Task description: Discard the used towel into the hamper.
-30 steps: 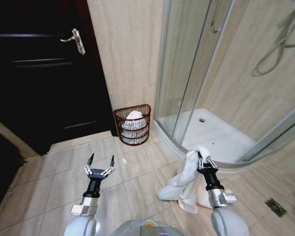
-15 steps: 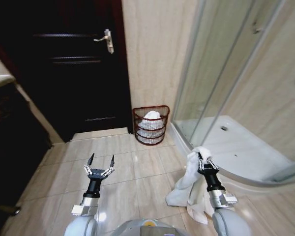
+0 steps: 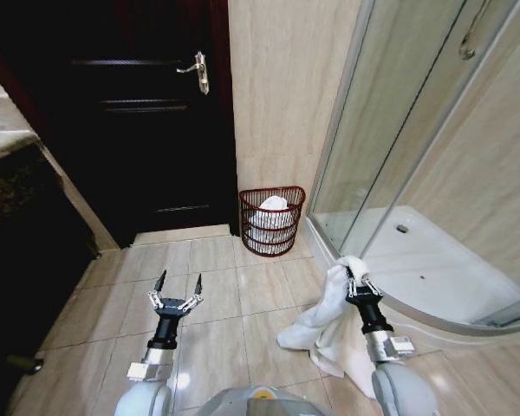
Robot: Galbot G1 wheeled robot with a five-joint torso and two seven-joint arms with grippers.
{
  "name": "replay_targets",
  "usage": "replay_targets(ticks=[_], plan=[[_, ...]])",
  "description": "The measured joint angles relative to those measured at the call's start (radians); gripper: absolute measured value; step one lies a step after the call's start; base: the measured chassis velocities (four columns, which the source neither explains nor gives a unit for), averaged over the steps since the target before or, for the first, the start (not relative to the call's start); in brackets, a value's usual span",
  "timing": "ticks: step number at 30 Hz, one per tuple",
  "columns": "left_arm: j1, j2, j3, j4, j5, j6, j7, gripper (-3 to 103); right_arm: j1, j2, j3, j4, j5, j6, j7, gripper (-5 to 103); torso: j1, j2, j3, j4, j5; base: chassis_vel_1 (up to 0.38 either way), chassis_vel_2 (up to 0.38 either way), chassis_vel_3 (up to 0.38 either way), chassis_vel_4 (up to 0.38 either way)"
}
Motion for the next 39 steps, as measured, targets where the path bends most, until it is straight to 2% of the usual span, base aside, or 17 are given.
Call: replay_targets(ticks=[39], plan=[[-0.003, 0.001, 0.000, 0.004, -0.001, -0.008, 0.002, 100, 0.027, 0.001, 0.004, -0.017, 0.002, 0.002, -0.014, 8, 0.000, 0.000, 0.000, 0.0001, 0.0001, -0.044, 0.053, 0.049, -0.051]])
